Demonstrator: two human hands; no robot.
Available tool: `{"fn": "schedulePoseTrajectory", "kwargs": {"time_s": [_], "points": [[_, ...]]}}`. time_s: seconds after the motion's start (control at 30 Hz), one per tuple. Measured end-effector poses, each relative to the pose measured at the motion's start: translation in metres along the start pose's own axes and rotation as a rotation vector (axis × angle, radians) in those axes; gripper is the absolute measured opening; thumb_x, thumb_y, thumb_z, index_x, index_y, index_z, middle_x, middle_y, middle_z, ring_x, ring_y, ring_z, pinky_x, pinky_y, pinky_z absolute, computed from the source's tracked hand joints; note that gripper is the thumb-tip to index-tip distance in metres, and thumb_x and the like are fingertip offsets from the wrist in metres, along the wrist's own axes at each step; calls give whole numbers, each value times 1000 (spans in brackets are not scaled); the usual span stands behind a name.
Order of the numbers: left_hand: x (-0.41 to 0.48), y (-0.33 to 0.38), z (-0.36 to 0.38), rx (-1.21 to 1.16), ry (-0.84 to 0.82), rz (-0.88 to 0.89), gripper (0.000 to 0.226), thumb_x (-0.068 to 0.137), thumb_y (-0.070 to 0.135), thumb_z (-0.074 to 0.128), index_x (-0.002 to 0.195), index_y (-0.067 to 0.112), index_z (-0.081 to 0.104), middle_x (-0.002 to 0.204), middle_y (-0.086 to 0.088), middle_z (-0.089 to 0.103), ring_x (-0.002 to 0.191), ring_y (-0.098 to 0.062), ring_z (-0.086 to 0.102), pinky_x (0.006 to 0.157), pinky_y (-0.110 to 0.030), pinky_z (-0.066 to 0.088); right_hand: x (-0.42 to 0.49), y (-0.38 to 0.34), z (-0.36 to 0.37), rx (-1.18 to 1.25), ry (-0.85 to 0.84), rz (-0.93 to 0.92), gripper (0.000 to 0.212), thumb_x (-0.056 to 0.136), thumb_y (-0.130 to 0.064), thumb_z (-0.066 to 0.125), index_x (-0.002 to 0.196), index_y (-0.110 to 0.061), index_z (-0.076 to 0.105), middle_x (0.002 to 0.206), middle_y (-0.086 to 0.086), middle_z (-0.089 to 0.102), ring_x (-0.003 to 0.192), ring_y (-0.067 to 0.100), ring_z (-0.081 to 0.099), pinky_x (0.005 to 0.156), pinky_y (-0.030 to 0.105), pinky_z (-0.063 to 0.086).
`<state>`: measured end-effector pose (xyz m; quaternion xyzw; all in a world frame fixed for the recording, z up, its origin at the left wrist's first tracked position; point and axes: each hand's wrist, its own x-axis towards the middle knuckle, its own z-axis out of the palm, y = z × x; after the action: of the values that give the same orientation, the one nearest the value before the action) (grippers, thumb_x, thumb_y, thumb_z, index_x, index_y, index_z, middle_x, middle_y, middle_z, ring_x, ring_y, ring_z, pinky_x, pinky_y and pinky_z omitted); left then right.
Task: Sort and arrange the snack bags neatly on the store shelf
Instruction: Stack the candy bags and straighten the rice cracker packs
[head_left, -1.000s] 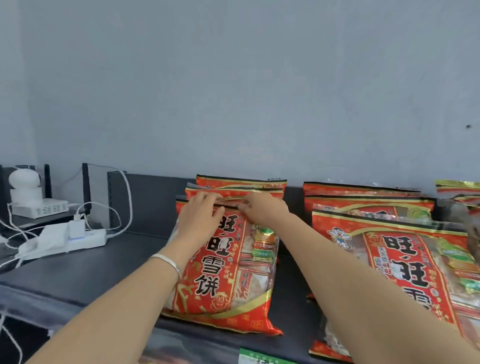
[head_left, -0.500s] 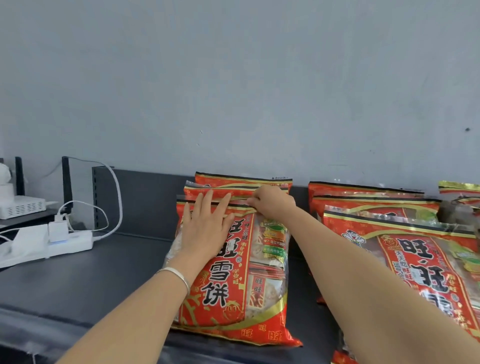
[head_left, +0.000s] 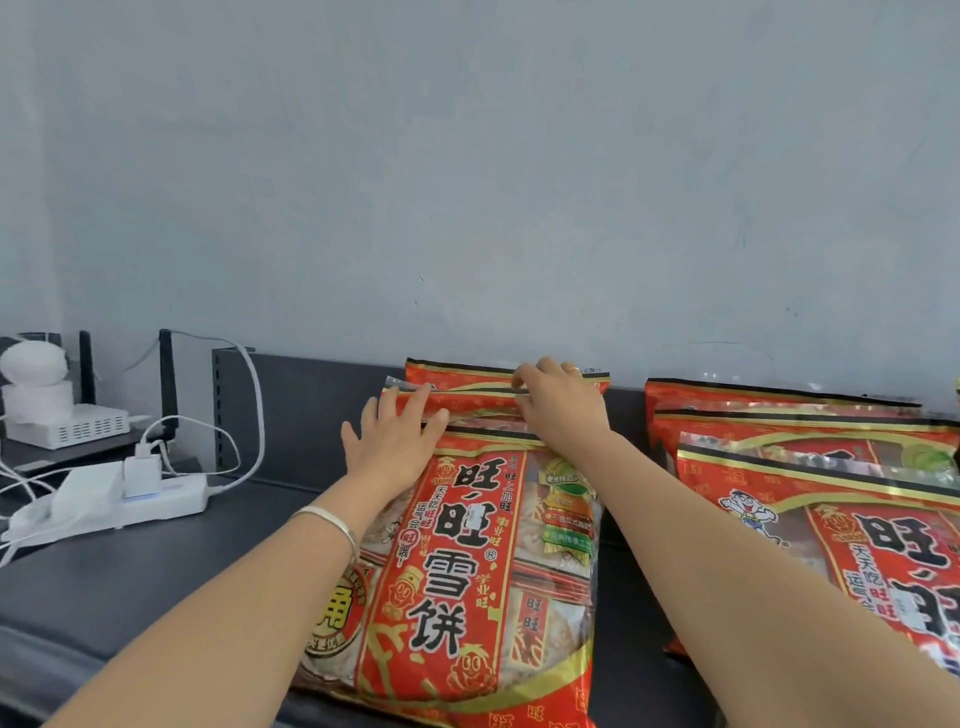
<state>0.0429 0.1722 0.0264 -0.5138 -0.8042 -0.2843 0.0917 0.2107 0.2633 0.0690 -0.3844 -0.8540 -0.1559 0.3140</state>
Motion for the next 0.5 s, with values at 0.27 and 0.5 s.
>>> {"fn": "schedulePoseTrajectory", "kwargs": {"time_s": [0.27, 0.5], "points": [[40, -20, -8, -935, 21, -298, 57, 96, 26, 51, 146, 19, 24, 130, -13, 47, 100, -29, 61, 72, -38, 52, 21, -18, 14, -161, -62, 125, 36, 100, -36, 39, 128, -17, 52, 126, 7, 54, 119, 29, 50, 100, 49, 36], [56, -37, 2, -1118, -181, -331, 19, 95, 28, 54, 92, 10, 56, 88, -13, 67, 74, -28, 66, 71, -38, 54, 26, -22, 12, -182, -101, 120, 28, 103, -34, 35, 112, -17, 55, 103, 4, 66, 89, 23, 64, 74, 36, 46]]}}
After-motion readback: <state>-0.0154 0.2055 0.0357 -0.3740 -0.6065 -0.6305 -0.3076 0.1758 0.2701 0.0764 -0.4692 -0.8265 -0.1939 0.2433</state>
